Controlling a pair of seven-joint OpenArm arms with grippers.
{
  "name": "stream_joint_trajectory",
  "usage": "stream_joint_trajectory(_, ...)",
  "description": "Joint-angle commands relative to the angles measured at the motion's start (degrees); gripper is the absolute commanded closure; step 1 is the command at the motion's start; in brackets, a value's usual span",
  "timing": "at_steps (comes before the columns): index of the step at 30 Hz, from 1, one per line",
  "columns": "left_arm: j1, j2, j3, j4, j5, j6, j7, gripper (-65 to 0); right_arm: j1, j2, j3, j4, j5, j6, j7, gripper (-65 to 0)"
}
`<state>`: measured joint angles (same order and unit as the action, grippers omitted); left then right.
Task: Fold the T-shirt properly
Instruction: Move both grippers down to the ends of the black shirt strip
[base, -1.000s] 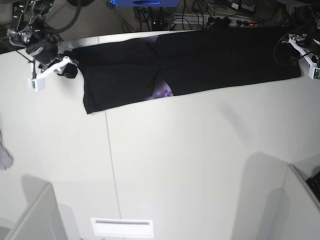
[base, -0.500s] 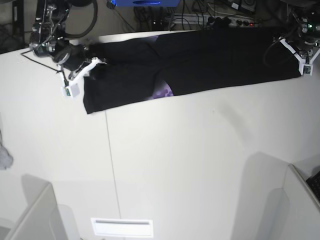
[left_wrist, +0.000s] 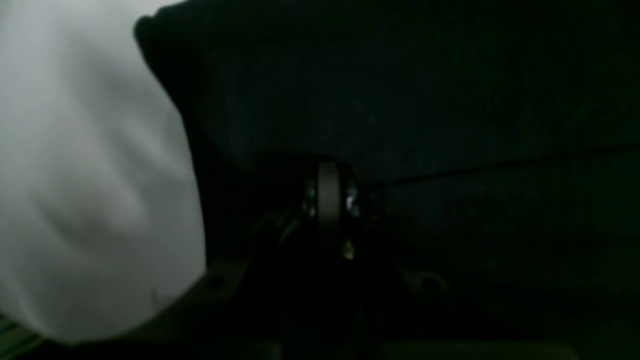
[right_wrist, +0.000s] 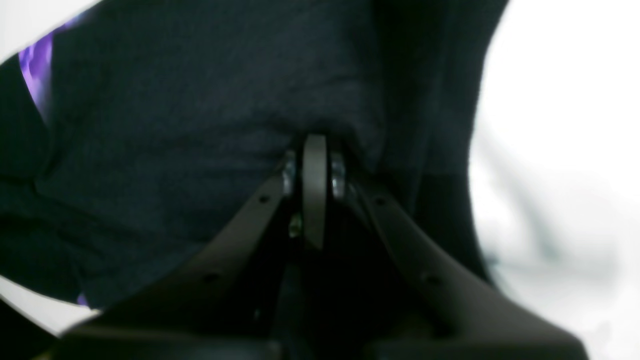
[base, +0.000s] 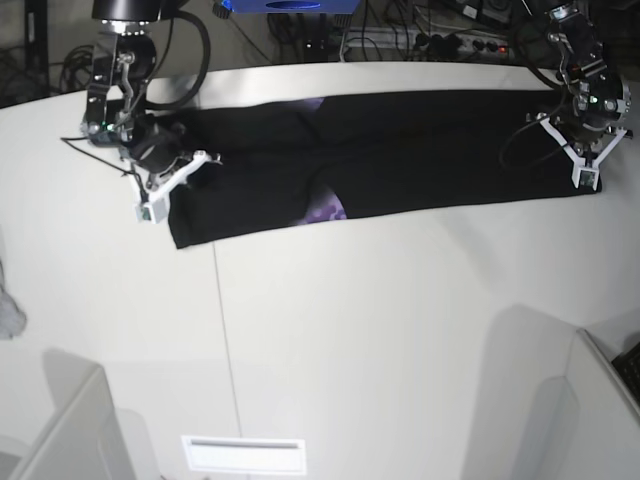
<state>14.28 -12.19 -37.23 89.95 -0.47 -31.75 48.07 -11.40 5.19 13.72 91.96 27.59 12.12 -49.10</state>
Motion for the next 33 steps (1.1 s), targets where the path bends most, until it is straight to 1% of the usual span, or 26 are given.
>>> stream_joint_trajectory(1,-1.2,0.1,0.4,-0.4,0.0,-0.6,1.5,0.0,0.6,0.9,1.3,-0.4,-3.4,-1.3,-0.7,0.0)
stream_joint_trajectory(3,-3.5,0.1,0.8,-0.6,0.0,-0.6,1.5,0.0,1.9,1.1,2.0,-1.4,-3.4,-1.3,-0.7,0.0)
stream_joint_trajectory(6,-6.4,-0.1,3.4,-2.0,0.0,-0.5,2.2,0.0,3.4,1.2,2.0,-2.1,-3.4,-1.3,-0.7,0.0)
stream_joint_trajectory(11,-11.3,-0.1,4.1,-1.6,-0.1,-0.5,8.0,0.0,4.8,1.0,2.2,-1.5,-3.2,-1.2,-0.7,0.0)
stream_joint_trajectory(14,-11.8,-0.1,4.0,2.4,-0.2,-0.5,8.7,0.0,4.8,0.8,2.0,0.7,-3.1,-0.7,-0.7,0.0)
stream_joint_trajectory(17,-11.8,-0.1,3.9,8.8,-0.6,-0.5,8.8,0.0,4.5,0.7,1.8,4.6,-3.0,-0.6,-0.9,0.0)
stream_joint_trajectory(20,-11.0,0.1,3.9,15.3,-0.7,-0.5,8.8,0.0,4.3,0.5,1.8,7.2,-3.0,-0.6,-2.4,0.0)
stream_joint_trajectory(23,-8.3,0.2,3.9,21.8,-1.3,-0.7,13.4,0.0,4.4,0.0,1.8,8.6,-3.0,-0.6,-4.2,0.0)
stream_joint_trajectory(24,-7.2,0.3,4.0,23.2,-2.6,-0.7,14.9,0.0,4.5,0.0,1.8,8.7,-3.0,-0.6,-4.7,0.0)
stream_joint_trajectory(26,-4.7,0.4,4.0,23.3,-6.0,-0.7,15.9,0.0,4.5,-0.1,1.8,8.7,-3.0,-0.6,-5.0,0.0)
stream_joint_trajectory(29,-0.7,0.4,4.0,22.4,-10.7,-0.6,15.7,0.0,4.3,-0.1,1.8,8.4,-3.0,-0.6,-4.9,0.0)
stream_joint_trajectory(32,1.9,0.4,3.9,21.7,-12.2,-0.6,15.2,0.0,4.3,-0.1,1.8,8.4,-3.1,-0.6,-4.9,0.0)
stream_joint_trajectory(33,2.6,0.4,3.9,21.3,-12.1,-0.6,13.8,0.0,4.2,0.0,1.8,8.4,-3.1,-0.6,-4.9,0.0)
